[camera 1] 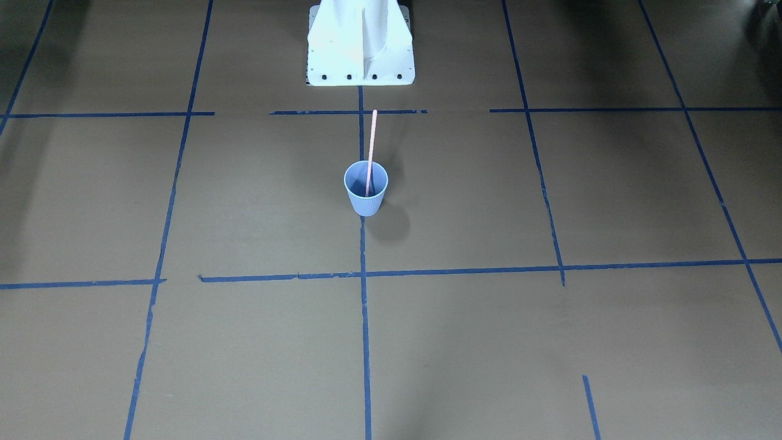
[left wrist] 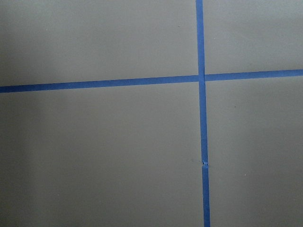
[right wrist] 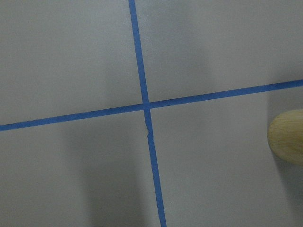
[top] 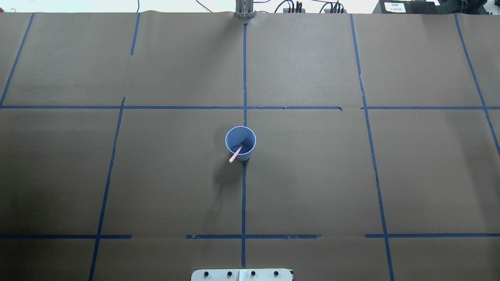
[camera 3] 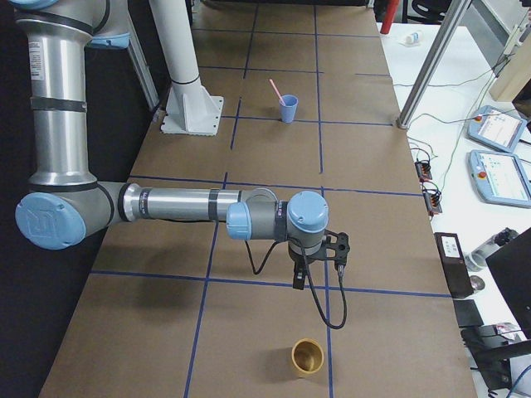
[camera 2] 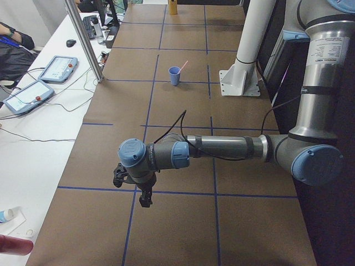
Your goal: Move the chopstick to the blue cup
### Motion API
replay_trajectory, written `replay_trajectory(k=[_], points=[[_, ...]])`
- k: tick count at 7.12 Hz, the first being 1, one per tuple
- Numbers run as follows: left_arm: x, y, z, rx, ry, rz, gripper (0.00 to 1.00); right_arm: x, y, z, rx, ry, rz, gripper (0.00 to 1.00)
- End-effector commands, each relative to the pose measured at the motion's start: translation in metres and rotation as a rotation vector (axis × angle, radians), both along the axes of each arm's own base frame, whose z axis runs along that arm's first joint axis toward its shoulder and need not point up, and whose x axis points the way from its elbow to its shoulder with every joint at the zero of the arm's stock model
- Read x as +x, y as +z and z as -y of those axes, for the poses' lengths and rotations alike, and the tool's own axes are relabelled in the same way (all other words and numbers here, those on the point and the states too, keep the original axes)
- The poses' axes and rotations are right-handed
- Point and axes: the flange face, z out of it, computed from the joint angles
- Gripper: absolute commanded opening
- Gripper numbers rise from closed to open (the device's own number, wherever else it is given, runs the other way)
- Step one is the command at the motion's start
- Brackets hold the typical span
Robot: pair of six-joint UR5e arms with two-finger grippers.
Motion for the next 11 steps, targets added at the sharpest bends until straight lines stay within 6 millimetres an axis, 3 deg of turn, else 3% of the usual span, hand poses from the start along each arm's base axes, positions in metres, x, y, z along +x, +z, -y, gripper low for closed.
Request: replay_trajectory(k=[1,3,11], points=[[0.0,0.0004,0.0002,-0.001,0.0,0.0,1.0,-0.0025,0.0008,0.0001,0.015,-0.021,-0.007,1.0],[0.0,-0.0003,0.0003,0.001,0.0,0.0,1.0,-0.0041,0.0071,-0.0038,0.078,-0.1,-0.013,1.0],[-0.0001,-0.0034,0.0034,0.007,0.0,0.0,1.0,-0.0043,0.0096,-0.0067,0.074,-0.1,-0.009,1.0]])
